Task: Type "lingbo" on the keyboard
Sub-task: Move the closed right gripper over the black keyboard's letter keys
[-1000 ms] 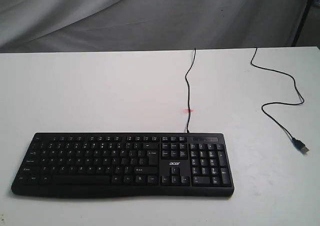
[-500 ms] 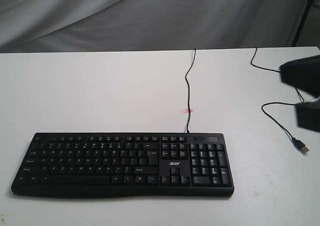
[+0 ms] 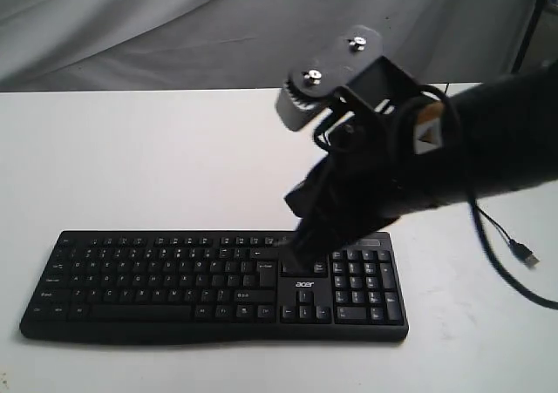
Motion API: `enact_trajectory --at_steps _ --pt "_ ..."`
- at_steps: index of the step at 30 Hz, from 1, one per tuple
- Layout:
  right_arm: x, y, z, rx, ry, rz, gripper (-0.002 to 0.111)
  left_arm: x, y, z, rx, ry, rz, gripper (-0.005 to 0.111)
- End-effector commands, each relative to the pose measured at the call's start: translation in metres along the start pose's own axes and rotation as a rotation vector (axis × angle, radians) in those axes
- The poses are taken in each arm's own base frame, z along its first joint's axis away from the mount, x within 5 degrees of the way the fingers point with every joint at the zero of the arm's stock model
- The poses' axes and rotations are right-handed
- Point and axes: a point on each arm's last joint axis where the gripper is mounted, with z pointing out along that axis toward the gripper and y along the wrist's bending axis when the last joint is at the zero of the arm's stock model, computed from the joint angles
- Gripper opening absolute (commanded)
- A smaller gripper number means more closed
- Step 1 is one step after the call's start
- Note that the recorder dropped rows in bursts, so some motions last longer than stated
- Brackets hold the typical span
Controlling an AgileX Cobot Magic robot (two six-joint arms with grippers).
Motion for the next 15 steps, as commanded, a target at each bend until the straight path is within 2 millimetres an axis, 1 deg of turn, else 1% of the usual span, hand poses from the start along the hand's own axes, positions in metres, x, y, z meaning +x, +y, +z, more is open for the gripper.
enact_trajectory --at_steps 1,2,3,7,8,9,10,11,12,15 --pt "-0.023 0.008 0.029 -0.032 0.011 -0.079 0.000 0.001 0.000 0.001 0.004 0.003 -0.003 0.001" --pt "-0.028 0.011 0.034 -0.038 0.009 -0.113 0.000 0.001 0.000 0.001 0.004 0.003 -0.003 0.001" --pt "-0.032 0.015 0.044 -0.048 0.016 -0.146 0.000 0.001 0.000 0.001 0.004 0.003 -0.003 0.001" --pt "-0.036 0.029 0.072 -0.072 -0.005 -0.215 0.000 0.001 0.000 0.001 0.004 0.003 -0.003 0.001" --pt "-0.036 0.032 0.087 -0.067 -0.024 -0.223 0.000 0.001 0.000 0.001 0.004 0.003 -0.003 0.001" --pt "-0.035 0.034 0.094 -0.069 -0.025 -0.224 0.000 0.001 0.000 0.001 0.004 0.003 -0.003 0.001" --pt "-0.032 0.036 0.108 -0.062 -0.032 -0.226 0.000 0.001 0.000 0.001 0.004 0.003 -0.003 0.001" --pt "-0.031 0.037 0.114 -0.060 -0.035 -0.230 0.000 0.001 0.000 0.001 0.004 0.003 -0.003 0.001" --pt "-0.029 0.036 0.125 -0.051 -0.036 -0.232 0.000 0.001 0.000 0.001 0.004 0.003 -0.003 0.001" --pt "-0.022 0.036 0.141 -0.049 -0.013 -0.253 0.000 0.001 0.000 0.001 0.004 0.003 -0.003 0.001"
